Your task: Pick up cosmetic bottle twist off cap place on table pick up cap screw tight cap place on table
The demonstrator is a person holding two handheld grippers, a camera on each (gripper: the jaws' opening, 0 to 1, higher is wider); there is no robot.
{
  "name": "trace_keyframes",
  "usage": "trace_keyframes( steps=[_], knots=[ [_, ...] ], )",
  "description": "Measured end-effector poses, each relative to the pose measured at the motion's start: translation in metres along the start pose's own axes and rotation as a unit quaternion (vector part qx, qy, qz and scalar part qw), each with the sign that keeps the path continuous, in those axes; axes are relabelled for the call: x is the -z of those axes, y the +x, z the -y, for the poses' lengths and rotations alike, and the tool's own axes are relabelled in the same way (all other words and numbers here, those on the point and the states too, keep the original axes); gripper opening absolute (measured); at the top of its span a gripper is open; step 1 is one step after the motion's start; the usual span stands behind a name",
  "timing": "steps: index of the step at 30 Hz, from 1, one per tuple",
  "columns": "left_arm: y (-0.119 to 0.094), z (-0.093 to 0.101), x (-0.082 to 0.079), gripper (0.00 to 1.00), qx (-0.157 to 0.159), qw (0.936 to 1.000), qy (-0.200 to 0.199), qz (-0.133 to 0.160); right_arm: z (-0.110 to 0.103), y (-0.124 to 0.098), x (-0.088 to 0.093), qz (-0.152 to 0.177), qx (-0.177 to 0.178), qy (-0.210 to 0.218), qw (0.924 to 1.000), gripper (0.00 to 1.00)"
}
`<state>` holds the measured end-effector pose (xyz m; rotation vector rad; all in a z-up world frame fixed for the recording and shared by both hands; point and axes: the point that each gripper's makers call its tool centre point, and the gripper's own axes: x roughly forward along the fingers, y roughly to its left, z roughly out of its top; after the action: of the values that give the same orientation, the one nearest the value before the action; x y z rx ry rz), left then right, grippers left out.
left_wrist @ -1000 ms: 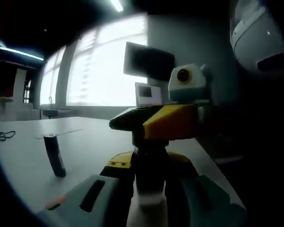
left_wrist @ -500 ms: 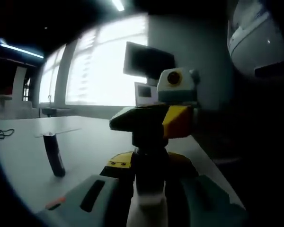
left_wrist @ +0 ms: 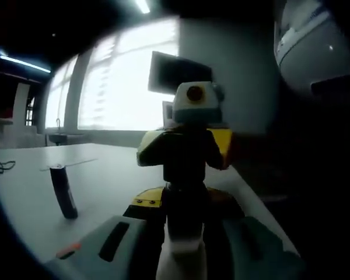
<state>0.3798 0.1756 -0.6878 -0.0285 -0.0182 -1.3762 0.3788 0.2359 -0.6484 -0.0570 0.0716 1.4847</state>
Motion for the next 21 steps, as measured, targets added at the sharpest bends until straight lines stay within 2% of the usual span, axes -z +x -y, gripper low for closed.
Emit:
trace_keyframes(
  steps=[8,14,20,21],
  knots=[
    [0.000,0.000,0.000,0.15,0.001,1.0000,-0.001,0.000,-0.003,0.004,0.000,-0.004,-0.068,-0.004,0.9977,0.17],
    [0.000,0.001,0.000,0.15,0.003,1.0000,-0.001,0.001,-0.008,0.007,0.000,-0.005,-0.123,0.000,0.9923,0.17],
    [-0.001,0.001,-0.001,0.15,0.004,1.0000,-0.002,0.000,-0.013,0.009,0.001,-0.010,-0.161,-0.001,0.9870,0.17],
    [-0.001,0.001,-0.001,0.15,0.004,1.0000,-0.002,0.000,0.016,-0.039,0.001,-0.010,-0.163,-0.003,0.9866,0.17]
  ],
)
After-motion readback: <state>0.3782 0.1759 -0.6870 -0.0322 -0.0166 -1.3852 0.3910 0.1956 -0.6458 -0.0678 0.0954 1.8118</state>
